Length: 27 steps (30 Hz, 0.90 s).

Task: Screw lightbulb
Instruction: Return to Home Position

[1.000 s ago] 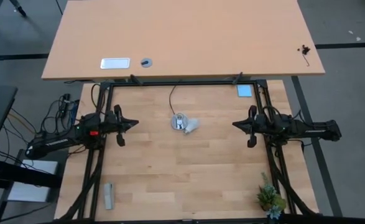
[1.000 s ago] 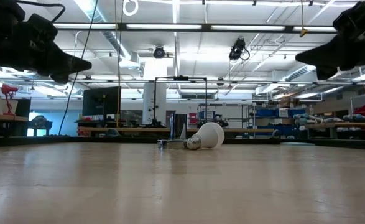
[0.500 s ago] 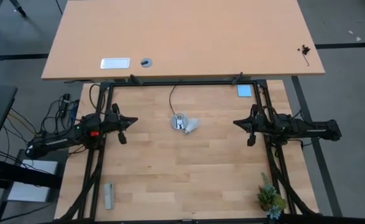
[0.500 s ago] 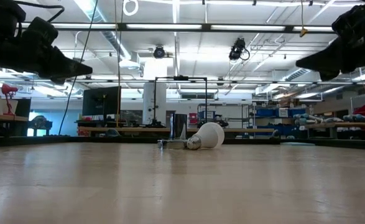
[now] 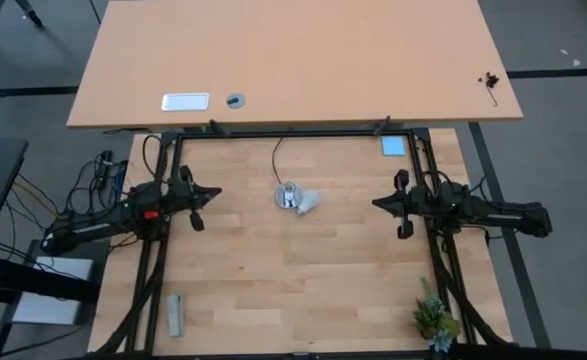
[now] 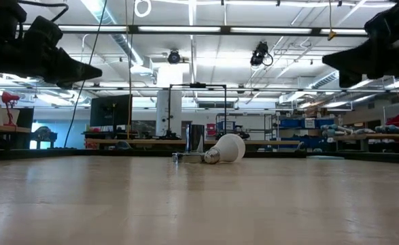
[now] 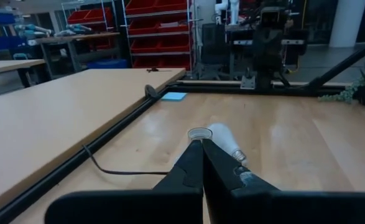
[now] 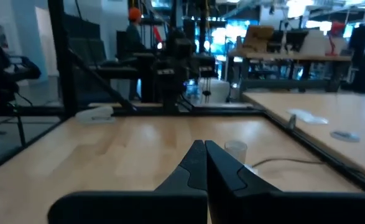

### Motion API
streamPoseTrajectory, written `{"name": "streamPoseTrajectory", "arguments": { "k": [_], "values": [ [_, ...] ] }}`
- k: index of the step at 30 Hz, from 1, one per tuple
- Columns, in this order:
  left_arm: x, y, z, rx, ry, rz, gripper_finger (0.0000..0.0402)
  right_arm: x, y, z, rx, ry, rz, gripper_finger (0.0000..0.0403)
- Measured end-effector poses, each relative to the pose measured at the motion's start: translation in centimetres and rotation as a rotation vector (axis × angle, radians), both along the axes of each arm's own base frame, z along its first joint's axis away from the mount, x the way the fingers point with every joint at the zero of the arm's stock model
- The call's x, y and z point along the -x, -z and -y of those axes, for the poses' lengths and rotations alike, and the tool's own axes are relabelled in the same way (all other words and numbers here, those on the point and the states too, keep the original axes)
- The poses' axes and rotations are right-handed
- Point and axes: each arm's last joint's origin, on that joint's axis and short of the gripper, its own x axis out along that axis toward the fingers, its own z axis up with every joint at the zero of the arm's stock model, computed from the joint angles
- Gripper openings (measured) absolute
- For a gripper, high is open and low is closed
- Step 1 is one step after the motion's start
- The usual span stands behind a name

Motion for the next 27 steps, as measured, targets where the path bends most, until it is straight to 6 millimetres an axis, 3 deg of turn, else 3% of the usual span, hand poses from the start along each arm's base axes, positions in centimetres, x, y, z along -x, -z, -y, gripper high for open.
{"name": "streamPoseTrajectory", "arguments": {
  "k": [16,21,27],
  "values": [
    [-0.33,0.77,0.05,0.015,0.041,0.040,0.0001,0.07,0.45,1.01,0.021,0.128,-0.047,0.0032],
    [-0.36,0.81,0.04,0.021,0.040,0.037,0.0004,0.06,0.47,1.04,-0.049,0.131,-0.040,0.0031],
    [-0.35,0.73,0.03,0.023,0.036,0.047,0.0007,0.06,0.47,1.04,0.002,0.133,-0.046,0.0028]
  ]
}}
